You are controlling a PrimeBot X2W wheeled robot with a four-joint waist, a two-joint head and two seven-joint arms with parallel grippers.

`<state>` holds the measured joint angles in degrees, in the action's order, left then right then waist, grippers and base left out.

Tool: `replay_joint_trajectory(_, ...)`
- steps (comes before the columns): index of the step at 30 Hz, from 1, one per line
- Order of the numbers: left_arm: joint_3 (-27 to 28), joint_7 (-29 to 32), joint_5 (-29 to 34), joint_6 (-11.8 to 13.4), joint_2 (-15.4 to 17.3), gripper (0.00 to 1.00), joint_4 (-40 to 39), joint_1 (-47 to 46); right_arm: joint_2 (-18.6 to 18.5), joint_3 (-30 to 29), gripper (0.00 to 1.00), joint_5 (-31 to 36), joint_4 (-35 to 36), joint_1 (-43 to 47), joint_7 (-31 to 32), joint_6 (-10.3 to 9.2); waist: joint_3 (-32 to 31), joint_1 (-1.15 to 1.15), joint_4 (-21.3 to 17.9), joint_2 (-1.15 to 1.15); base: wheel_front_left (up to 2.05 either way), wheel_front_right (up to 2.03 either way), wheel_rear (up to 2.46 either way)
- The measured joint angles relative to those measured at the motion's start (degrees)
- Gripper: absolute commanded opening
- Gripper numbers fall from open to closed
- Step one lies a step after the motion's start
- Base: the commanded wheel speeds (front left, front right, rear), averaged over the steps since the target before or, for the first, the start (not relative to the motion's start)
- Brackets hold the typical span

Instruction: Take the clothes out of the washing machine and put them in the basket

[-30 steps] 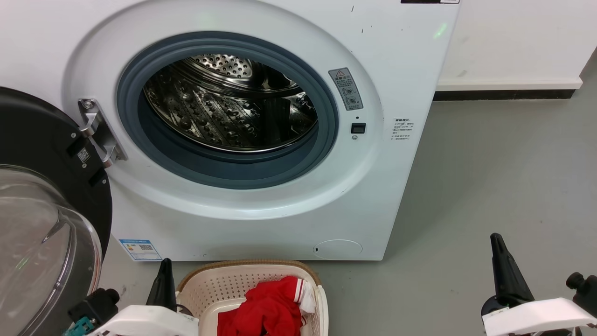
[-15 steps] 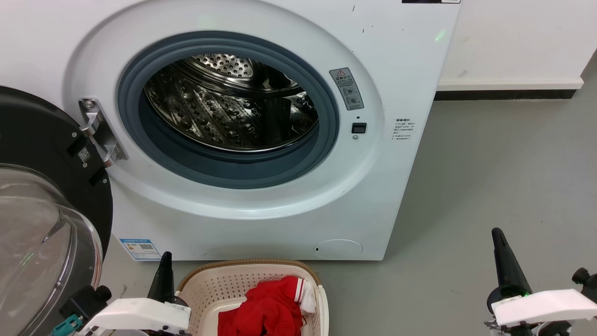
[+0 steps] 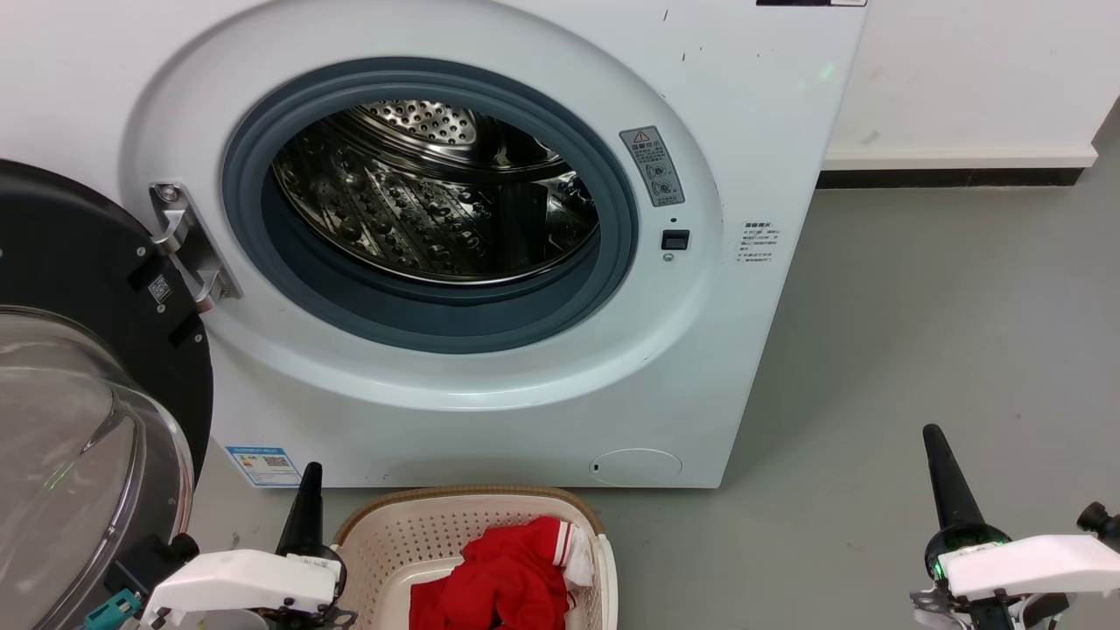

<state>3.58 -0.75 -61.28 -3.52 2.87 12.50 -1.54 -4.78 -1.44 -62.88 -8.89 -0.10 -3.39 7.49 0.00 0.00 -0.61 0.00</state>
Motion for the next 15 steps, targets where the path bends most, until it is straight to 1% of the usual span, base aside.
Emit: replay_joint_trajectory(15,0.79,2.13,-9.09,-1.04,0.00,0.00,0.45,-1.29,-0.03,-0.65,0.00,-9.33,-1.44,-1.82,2.29,0.00,0.04,0.00,0.15,0.00,0.00,0.00,0.00)
